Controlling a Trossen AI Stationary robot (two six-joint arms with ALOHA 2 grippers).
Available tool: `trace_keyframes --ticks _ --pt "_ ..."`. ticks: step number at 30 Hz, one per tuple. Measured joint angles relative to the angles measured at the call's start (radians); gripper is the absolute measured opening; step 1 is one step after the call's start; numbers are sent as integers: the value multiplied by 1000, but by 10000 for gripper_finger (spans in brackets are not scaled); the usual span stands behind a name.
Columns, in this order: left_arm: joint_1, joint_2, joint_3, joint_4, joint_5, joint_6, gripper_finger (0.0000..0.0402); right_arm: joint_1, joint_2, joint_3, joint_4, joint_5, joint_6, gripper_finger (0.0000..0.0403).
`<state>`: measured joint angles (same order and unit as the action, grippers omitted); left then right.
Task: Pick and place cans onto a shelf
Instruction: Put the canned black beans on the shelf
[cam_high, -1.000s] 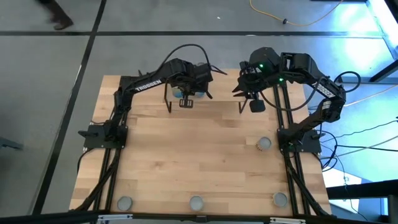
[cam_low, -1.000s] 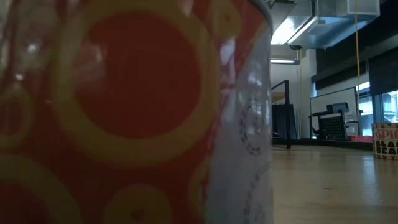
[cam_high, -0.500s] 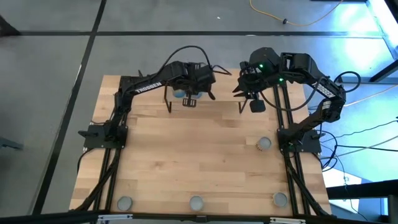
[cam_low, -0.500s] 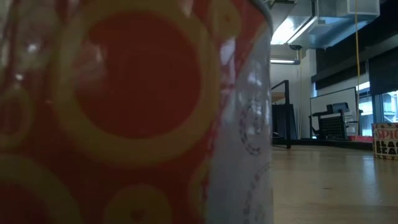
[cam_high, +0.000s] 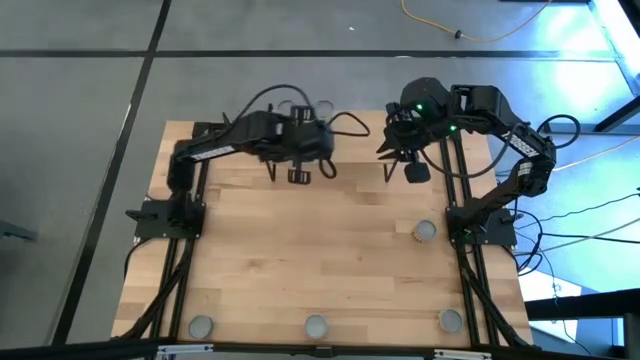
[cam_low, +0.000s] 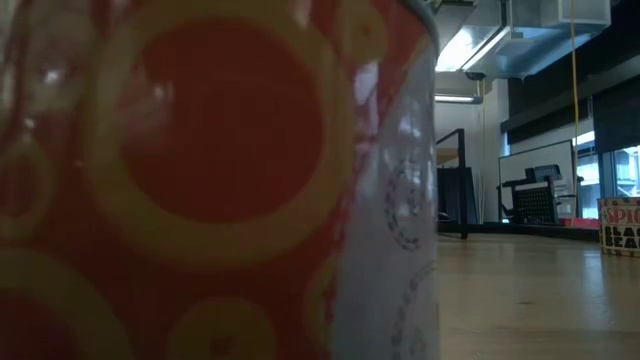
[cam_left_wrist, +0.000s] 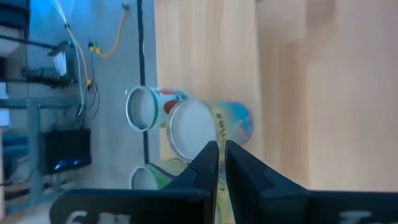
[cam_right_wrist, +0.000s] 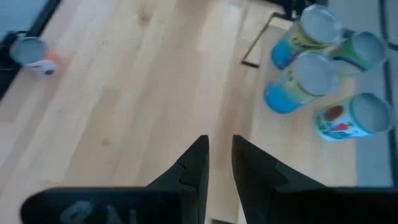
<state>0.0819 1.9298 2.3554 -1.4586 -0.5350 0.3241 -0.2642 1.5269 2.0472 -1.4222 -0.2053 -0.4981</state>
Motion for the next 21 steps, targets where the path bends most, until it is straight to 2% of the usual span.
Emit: trace_keyframes --ticks 7,13,17,21 --pt "-92 -126 0 -14 94 -134 20 0 -3 0 -54 10 49 66" --pt "-121 -202 0 -123 180 -306 2 5 -16 0 -154 10 50 8" --pt "-127 -251 -22 -116 344 -321 1 26 -44 -1 -149 -15 46 5" --pt "-138 -291 -40 -113 405 -365 1 59 -104 -1 -149 -25 53 4"
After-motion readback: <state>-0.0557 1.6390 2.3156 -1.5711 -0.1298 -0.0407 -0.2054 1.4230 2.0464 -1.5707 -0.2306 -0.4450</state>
